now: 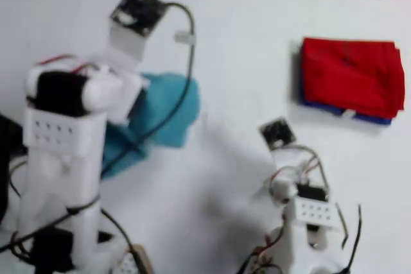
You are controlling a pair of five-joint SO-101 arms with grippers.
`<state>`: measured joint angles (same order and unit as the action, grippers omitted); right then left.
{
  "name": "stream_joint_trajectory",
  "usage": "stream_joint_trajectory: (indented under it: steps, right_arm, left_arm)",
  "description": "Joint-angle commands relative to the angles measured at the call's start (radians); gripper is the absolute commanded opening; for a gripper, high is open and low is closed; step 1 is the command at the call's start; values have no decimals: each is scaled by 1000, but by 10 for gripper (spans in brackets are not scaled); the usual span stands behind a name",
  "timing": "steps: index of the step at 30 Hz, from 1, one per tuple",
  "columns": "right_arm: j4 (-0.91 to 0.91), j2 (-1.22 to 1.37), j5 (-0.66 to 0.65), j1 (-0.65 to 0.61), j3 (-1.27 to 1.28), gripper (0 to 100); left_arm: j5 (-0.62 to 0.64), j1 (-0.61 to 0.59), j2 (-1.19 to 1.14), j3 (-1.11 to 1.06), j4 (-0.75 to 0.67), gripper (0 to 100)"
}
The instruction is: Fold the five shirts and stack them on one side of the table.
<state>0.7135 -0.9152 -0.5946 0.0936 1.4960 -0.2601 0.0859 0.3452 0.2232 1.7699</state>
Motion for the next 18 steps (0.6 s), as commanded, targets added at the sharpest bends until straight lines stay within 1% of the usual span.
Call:
stream_joint_trajectory:
  steps: [1,3,6,9,12,15,18]
  right_arm:
    - [-21,-27,8,15,-5,116]
    - [-19,-27,8,15,-5,116]
    - [-19,-27,8,15,-5,116]
    - [-19,-27,8,15,-5,116]
    - [-19,-27,8,15,-5,116]
    - [-18,-27,8,15,-5,116]
    - [-18,-27,8,13,-5,116]
  left_arm:
    - [5,9,38,-31,8,59]
    - [3,-2,40,-65,9,120]
    - [0,-66,34,-134,8,196]
    - [-86,-157,32,-226,-6,214]
    - [-169,-278,32,-331,-46,214]
    - [-226,-423,32,-435,-150,214]
    - [-238,-505,31,-556,-308,215]
